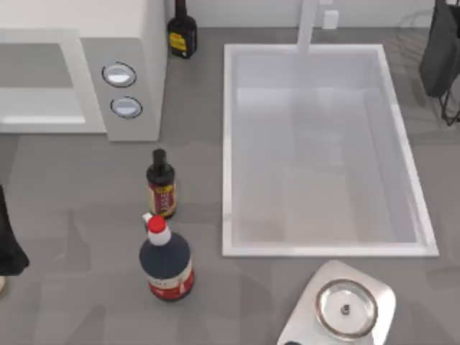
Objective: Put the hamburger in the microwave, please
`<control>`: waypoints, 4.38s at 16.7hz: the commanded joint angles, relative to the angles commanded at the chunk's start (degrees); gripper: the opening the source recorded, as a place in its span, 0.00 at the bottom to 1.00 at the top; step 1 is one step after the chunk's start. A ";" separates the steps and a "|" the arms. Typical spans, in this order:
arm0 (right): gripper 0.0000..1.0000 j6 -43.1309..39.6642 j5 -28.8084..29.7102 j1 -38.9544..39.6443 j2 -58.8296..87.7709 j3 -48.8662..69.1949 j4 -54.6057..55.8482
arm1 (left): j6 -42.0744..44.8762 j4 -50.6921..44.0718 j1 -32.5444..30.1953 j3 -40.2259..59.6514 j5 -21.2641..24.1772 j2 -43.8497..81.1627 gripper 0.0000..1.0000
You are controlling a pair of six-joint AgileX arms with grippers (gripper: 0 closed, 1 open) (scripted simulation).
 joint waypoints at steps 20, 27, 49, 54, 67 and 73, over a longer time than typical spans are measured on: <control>1.00 0.00 0.00 0.00 0.00 0.00 0.00 | 60.69 -45.27 8.38 44.19 0.02 74.03 1.00; 1.00 0.00 0.00 0.00 0.00 0.00 0.00 | 72.82 -54.58 10.40 53.22 -0.11 88.65 1.00; 1.00 0.00 0.00 0.00 0.00 0.00 0.00 | 73.16 -33.98 10.57 43.08 -0.10 99.10 0.77; 1.00 0.00 0.00 0.00 0.00 0.00 0.00 | 73.16 -33.98 10.57 43.08 -0.10 99.10 0.40; 1.00 0.00 0.00 0.00 0.00 0.00 0.00 | 73.16 -33.98 10.57 43.08 -0.10 99.10 0.00; 1.00 0.00 0.00 0.00 0.00 0.00 0.00 | 72.04 -46.48 10.32 49.62 0.52 92.86 0.00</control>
